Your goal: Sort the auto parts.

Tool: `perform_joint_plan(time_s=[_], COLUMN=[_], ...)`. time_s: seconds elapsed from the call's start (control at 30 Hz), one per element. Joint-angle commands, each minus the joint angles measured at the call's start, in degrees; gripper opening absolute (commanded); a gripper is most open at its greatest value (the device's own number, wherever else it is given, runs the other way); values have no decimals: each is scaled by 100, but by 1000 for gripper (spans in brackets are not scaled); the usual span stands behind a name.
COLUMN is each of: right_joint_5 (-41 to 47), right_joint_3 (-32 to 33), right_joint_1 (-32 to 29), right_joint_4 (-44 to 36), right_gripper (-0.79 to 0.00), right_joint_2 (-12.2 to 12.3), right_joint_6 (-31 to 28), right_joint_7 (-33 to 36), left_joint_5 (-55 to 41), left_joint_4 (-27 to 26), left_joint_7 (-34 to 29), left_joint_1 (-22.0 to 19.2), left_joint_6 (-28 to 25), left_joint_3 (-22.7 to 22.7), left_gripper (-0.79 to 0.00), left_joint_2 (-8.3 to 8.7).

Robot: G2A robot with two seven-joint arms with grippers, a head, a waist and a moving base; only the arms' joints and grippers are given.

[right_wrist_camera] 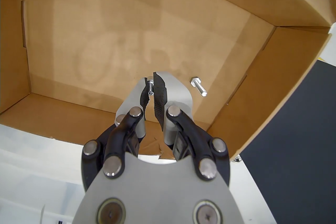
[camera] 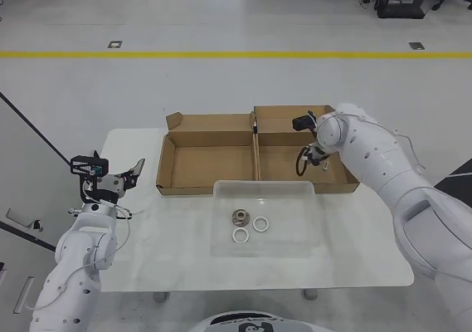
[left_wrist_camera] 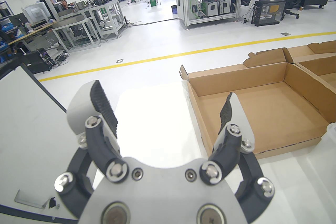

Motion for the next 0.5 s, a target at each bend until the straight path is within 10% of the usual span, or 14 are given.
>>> perform_joint_plan(time_s=[0.0,0.47], right_joint_5=[-37,-222], right_joint_3=[-6,-51], right_joint_1=[-24,-92], right_joint_4=[54,360], right_gripper=[-785,-785], right_joint_2=[-16,-181], right_joint_6=[-30,-210], right_joint_7=[-4,7], left_joint_5=[0,0], left_joint_4=[0,0], left_joint_7=[0,0], left_joint_1=[0,0], left_joint_6=[0,0], left_joint_3=[0,0], left_gripper=[0,0], left_joint_2=[0,0])
